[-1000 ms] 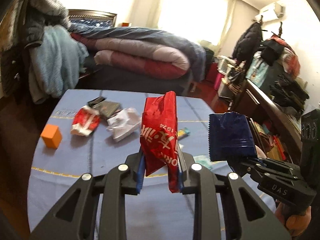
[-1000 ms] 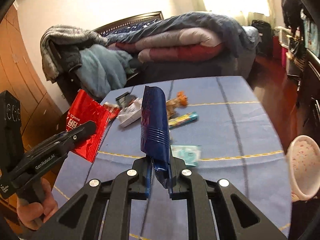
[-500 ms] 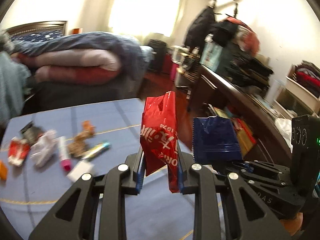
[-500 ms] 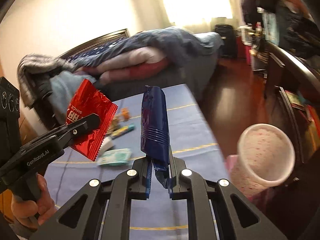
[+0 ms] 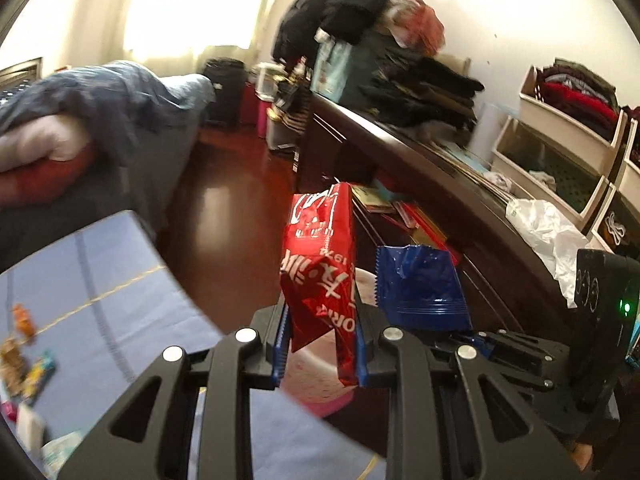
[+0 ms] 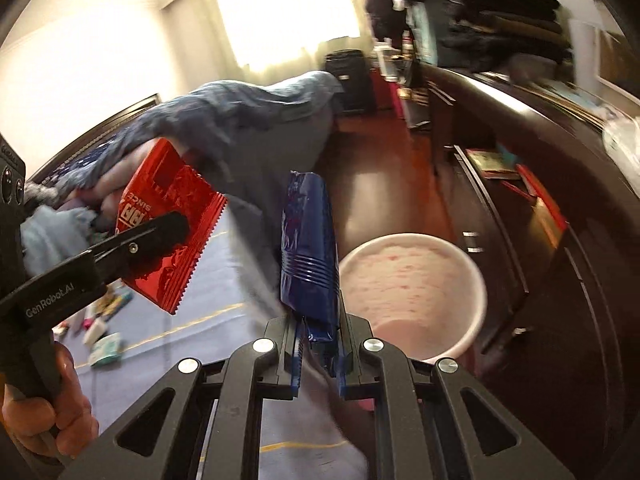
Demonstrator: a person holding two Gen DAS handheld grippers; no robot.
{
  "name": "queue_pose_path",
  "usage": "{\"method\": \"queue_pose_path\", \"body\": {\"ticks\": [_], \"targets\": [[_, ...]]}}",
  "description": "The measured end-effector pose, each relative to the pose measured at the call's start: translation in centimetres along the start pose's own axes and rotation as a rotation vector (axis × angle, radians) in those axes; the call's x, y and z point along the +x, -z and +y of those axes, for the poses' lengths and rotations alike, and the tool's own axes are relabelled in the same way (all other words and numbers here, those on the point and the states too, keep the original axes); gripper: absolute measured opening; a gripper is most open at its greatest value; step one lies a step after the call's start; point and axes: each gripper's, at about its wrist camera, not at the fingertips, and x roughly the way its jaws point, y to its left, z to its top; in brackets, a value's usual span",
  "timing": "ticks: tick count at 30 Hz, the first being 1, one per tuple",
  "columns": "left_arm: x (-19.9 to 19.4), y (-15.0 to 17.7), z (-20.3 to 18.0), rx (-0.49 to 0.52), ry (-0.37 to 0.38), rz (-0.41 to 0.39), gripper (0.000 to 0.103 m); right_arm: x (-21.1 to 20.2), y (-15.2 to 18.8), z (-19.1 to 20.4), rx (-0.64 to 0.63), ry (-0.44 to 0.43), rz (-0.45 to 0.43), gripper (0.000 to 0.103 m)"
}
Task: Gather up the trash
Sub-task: 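Carry both held wrappers over the pink wastebasket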
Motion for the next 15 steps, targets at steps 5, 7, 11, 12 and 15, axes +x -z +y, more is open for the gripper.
{"method": "queue_pose_path", "body": {"ticks": [5, 7, 11, 12, 15], "targets": [[5.0, -0.6, -1.6, 0.008, 0.033, 0.052, 0.026, 2.1, -0.4, -4.4, 0.058, 0.065, 0.011, 0.013], [7.4, -0.7, -2.0, 0.008, 0.032, 0.080, 0.026, 2.9, -0.7, -5.7, 0.077, 0.080, 0.015, 0.013], [11.2, -0.8, -2.3, 0.014, 0.019, 0.129, 0.027, 4.5, -1.1, -7.5, 0.103, 0.109, 0.023, 0.013], [11.9, -0.7, -2.3, 0.013, 0.020, 0.136, 0.030, 4.7, -1.1, -7.6, 0.106, 0.114, 0.025, 0.014], [13.6, -0.6, -2.2, 0.011, 0.023, 0.159, 0.045, 6.2, -1.3, -8.4, 0.107, 0.133, 0.040, 0.024]]}}
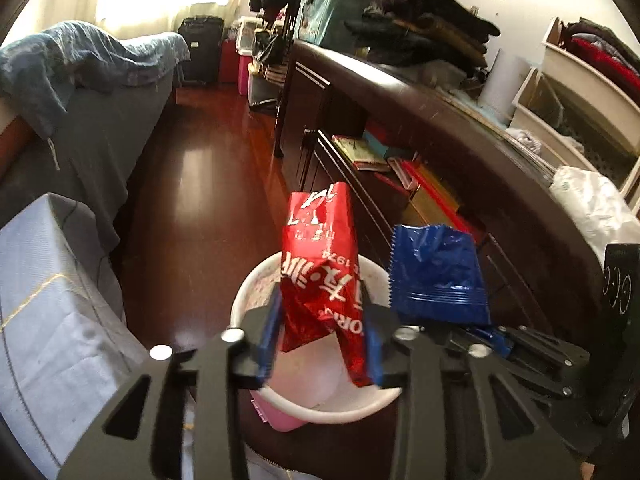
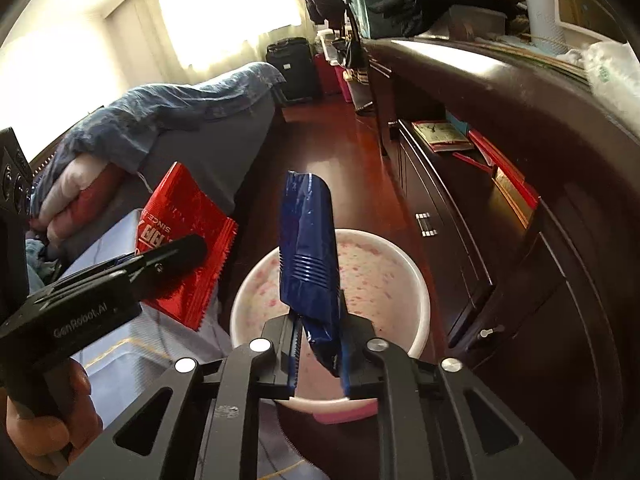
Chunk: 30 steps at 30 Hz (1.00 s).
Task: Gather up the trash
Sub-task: 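Carry both held wrappers over the pink wastebasket, then open both tools to drop the wrappers into the wastebasket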
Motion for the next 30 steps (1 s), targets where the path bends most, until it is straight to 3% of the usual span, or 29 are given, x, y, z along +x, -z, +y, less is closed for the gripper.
{"method": "queue_pose_path", "body": {"ticks": [2, 4, 8, 19, 23, 25, 30], "targets": [[0.5, 0.0, 0.2, -0.003, -0.003, -0.006, 0.066, 0.7, -0.1, -0.1, -0.004, 0.021, 0.003, 0.033], [1.1, -0.1, 0.4, 0.001, -0.015, -0.008, 0.072, 1.6, -0.1, -0.2, -0.013, 0.045, 0.003, 0.039], [1.6, -0.1, 1.1, -0.002, -0.050, -0.012, 0.077, 3.1, 0.1, -0.6, -0.020, 0.074, 0.019, 0.042], [0.0, 0.3, 4.1, -0.097, -0.019, -0.012, 0.078, 4.0, 1.4, -0.9, 0.016, 0.080, 0.075, 0.048], [-3.5, 0.4, 4.5, -0.105, -0.019, -0.060, 0.080, 1.5, 1.0, 0.9, 0.015, 0.028, 0.047, 0.055], [-6.5, 0.9, 5.1, -0.116, -0.057, -0.103, 0.086, 0.0, 0.8, 2.3, 0.005, 0.000, 0.016, 0.068], [-13.2, 2.7, 7.0, -0.150, -0.191, -0.171, 0.095, -4.1, 0.8, 7.4, -0.077, -0.067, -0.051, 0.087]]}}
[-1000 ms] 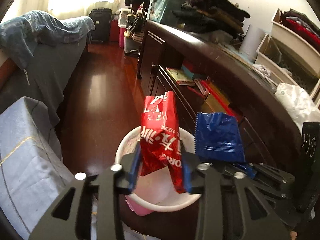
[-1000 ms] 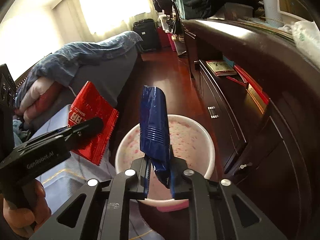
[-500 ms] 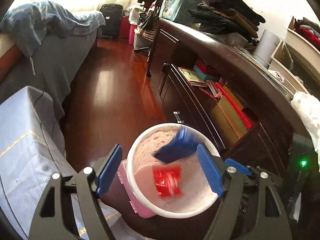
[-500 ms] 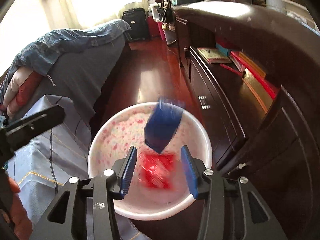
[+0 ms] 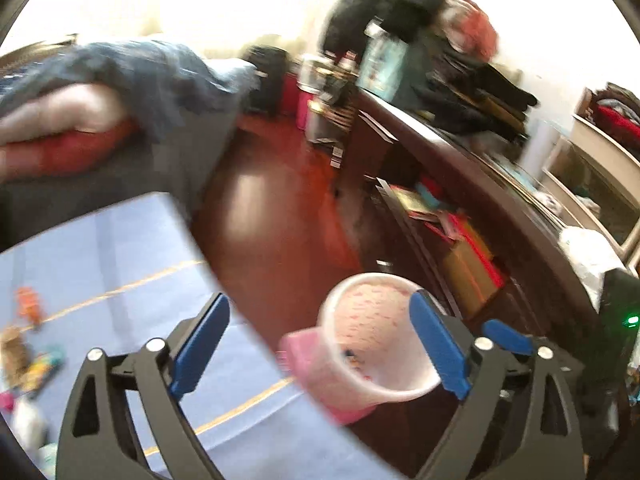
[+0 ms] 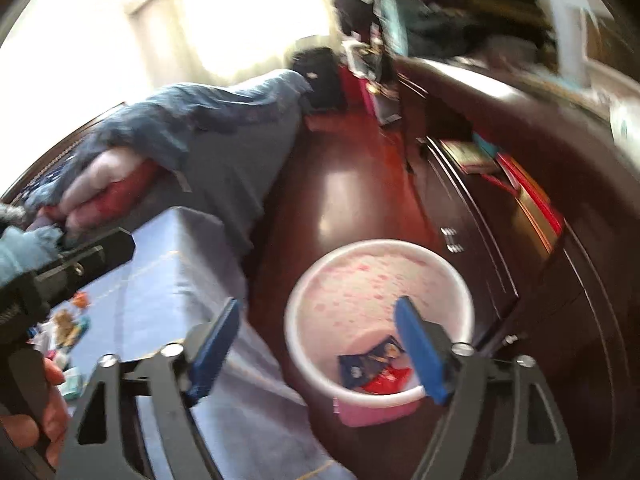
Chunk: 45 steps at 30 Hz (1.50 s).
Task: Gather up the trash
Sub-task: 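Open both tools to drop the wrappers into the wastebasket, then grasp the orange sponge with the left tool while the right tool grasps the red-white packet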
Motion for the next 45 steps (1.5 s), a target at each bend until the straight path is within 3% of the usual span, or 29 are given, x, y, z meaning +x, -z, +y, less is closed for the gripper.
{"method": "queue_pose_path", "body": {"ticks": [5, 11, 19, 24, 33, 36, 39, 41, 45], "targets": [[-6.7, 1.3, 5.3, -0.069, -0.178, -0.066, 0.099, -2.9, 0.7, 6.9, -0.120, -0.097, -0.029, 0.096], [-14.9, 4.4, 13.3, -0.202, -0.414, -0.107, 0.099, -4.9, 2.3, 14.1, -0.241, -0.237, -0.015, 0.097], [-22.9, 8.6, 23.7, -0.360, -0.612, -0.140, 0.099, -6.3, 5.3, 23.5, -0.379, -0.391, 0.032, 0.098], [-25.5, 11.0, 30.6, -0.417, -0.722, -0.114, 0.099, -6.7, 8.4, 30.0, -0.502, -0.475, 0.083, 0.098], [-22.2, 13.0, 39.8, -0.454, -0.735, 0.003, 0.097, -5.5, 11.5, 37.4, -0.613, -0.505, 0.130, 0.098], [-21.2, 13.3, 41.4, -0.457, -0.725, 0.020, 0.088, -4.8, 11.9, 39.0, -0.621, -0.507, 0.145, 0.098], [-20.1, 13.7, 42.6, -0.483, -0.691, 0.066, 0.059, -4.1, 12.0, 40.9, -0.626, -0.519, 0.152, 0.098], [-20.4, 13.7, 42.6, -0.482, -0.680, 0.048, 0.036, -3.4, 11.8, 42.5, -0.626, -0.520, 0.145, 0.098], [-22.5, 14.3, 42.4, -0.489, -0.695, -0.001, 0.036, -1.4, 11.4, 45.7, -0.614, -0.521, 0.165, 0.098]]}}
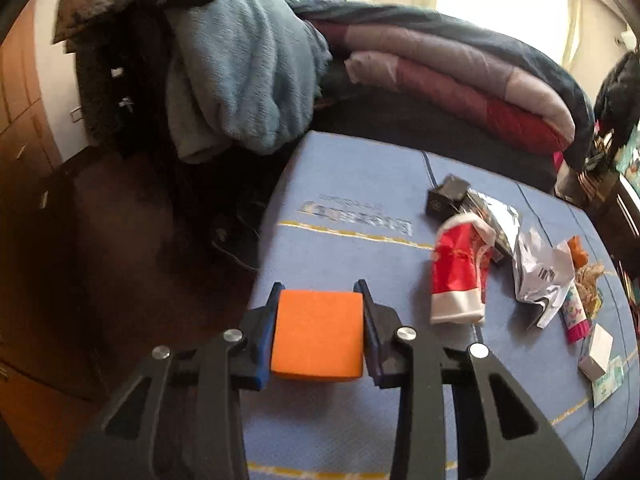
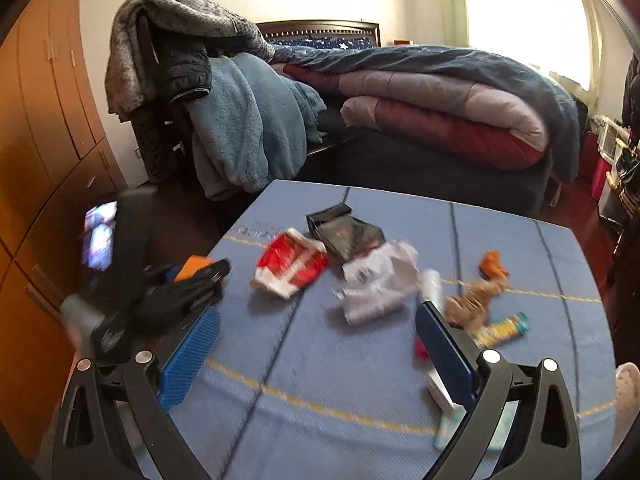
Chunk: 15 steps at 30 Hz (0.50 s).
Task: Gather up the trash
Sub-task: 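Grasp the orange sponge with the left tool while the right tool grasps the red-white packet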
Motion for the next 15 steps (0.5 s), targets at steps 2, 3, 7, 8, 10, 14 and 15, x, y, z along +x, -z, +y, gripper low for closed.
{"method": "queue_pose_path", "body": {"ticks": [2, 3, 7, 8, 10, 14, 15], "targets": [[-1.0, 0.1, 1.3, -0.032, -0.015, -0.021, 0.036, 1.8, -0.8, 0.4, 0.002, 0.009, 0.016, 0.098], [-1.7, 0.2, 2.2, -0.058, -0.022, -0.038, 0.036, 3.0, -1.2, 0.6, 0.004, 0.010, 0.031, 0.098], [-4.2, 0.4, 5.0, -0.125, -0.038, -0.088, 0.036, 7.4, -2.5, 1.7, 0.020, 0.010, 0.088, 0.098], [-4.8, 0.5, 5.5, -0.134, -0.043, -0.096, 0.036, 8.5, -2.6, 1.9, 0.023, 0.013, 0.105, 0.096], [-5.4, 0.4, 6.0, -0.141, -0.045, -0.103, 0.036, 10.9, -2.9, 2.5, 0.032, 0.029, 0.149, 0.090], [-6.2, 0.4, 6.7, -0.147, -0.042, -0.115, 0.036, 14.0, -2.8, 2.8, 0.048, 0.083, 0.217, 0.081], [-6.4, 0.3, 6.6, -0.148, -0.038, -0.118, 0.036, 14.3, -2.7, 2.8, 0.053, 0.087, 0.227, 0.073]]}}
